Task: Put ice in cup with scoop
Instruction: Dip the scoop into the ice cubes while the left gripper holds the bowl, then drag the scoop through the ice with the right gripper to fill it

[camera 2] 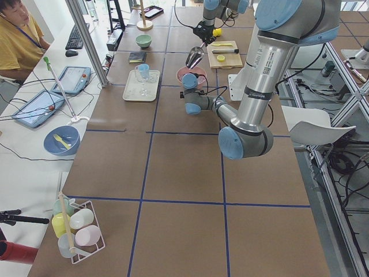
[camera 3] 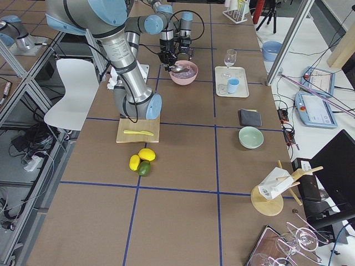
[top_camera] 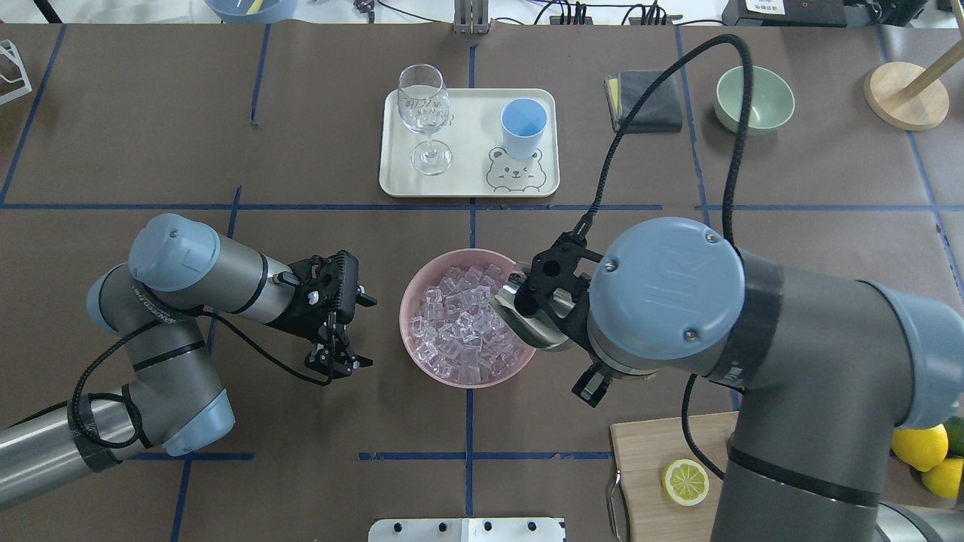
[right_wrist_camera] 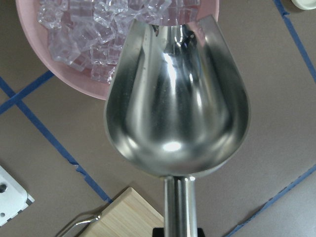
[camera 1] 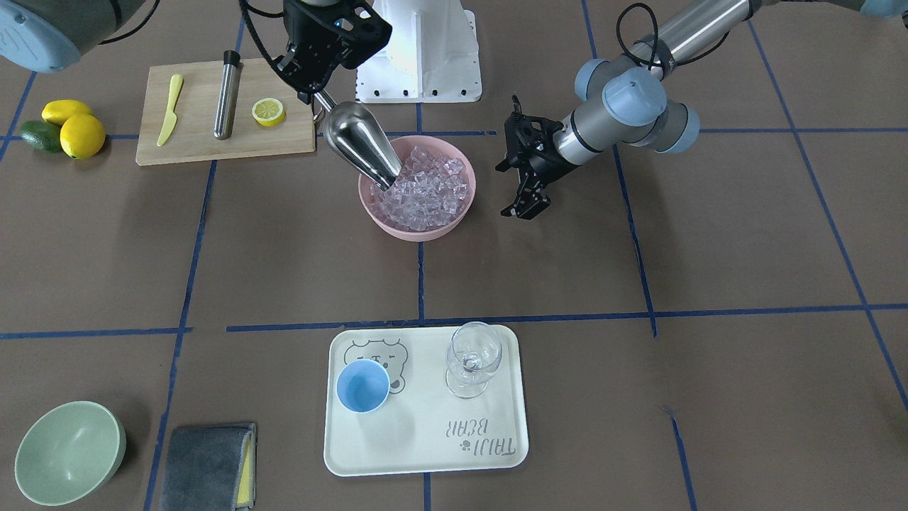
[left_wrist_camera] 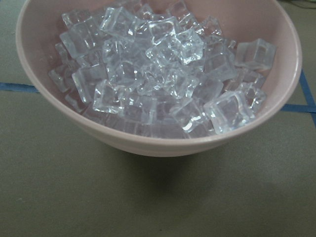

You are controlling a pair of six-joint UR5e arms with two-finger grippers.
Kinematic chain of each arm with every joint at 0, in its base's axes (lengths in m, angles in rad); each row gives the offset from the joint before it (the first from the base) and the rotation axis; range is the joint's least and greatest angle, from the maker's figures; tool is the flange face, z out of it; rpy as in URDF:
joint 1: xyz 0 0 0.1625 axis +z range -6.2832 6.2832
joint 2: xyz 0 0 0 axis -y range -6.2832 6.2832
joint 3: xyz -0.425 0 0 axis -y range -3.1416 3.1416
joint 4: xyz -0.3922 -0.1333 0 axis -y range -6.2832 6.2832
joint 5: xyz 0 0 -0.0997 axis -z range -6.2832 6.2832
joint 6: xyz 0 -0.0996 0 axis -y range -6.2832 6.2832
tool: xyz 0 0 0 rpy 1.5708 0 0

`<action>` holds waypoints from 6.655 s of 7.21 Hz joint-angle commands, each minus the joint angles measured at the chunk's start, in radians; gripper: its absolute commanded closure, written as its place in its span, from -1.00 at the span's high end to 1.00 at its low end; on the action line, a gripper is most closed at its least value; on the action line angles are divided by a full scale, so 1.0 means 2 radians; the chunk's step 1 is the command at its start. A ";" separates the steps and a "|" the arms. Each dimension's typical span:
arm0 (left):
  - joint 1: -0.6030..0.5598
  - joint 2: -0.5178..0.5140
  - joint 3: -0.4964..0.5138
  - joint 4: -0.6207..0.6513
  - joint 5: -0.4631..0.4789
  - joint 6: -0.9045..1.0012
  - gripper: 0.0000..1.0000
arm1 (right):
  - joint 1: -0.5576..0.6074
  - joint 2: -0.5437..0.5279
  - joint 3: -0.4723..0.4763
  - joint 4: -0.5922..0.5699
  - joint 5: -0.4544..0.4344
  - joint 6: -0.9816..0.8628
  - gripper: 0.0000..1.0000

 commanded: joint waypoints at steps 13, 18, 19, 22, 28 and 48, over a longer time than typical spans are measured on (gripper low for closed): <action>0.002 -0.046 0.030 0.003 0.021 -0.002 1.00 | 0.000 0.080 -0.126 -0.101 0.005 -0.127 -1.00; 0.001 -0.046 0.030 0.002 0.021 -0.002 1.00 | 0.001 0.066 -0.149 -0.044 0.009 -0.127 -1.00; 0.002 -0.046 0.030 0.002 0.021 -0.002 1.00 | 0.001 0.058 -0.155 -0.017 0.015 -0.127 -1.00; 0.002 -0.049 0.030 0.001 0.021 -0.002 1.00 | 0.001 0.044 -0.157 0.025 0.023 -0.125 -1.00; 0.002 -0.055 0.033 0.001 0.021 -0.002 1.00 | 0.004 -0.025 -0.128 0.130 0.029 -0.125 -1.00; 0.000 -0.066 0.033 0.000 0.021 -0.003 1.00 | 0.040 -0.199 -0.082 0.494 0.120 -0.046 -1.00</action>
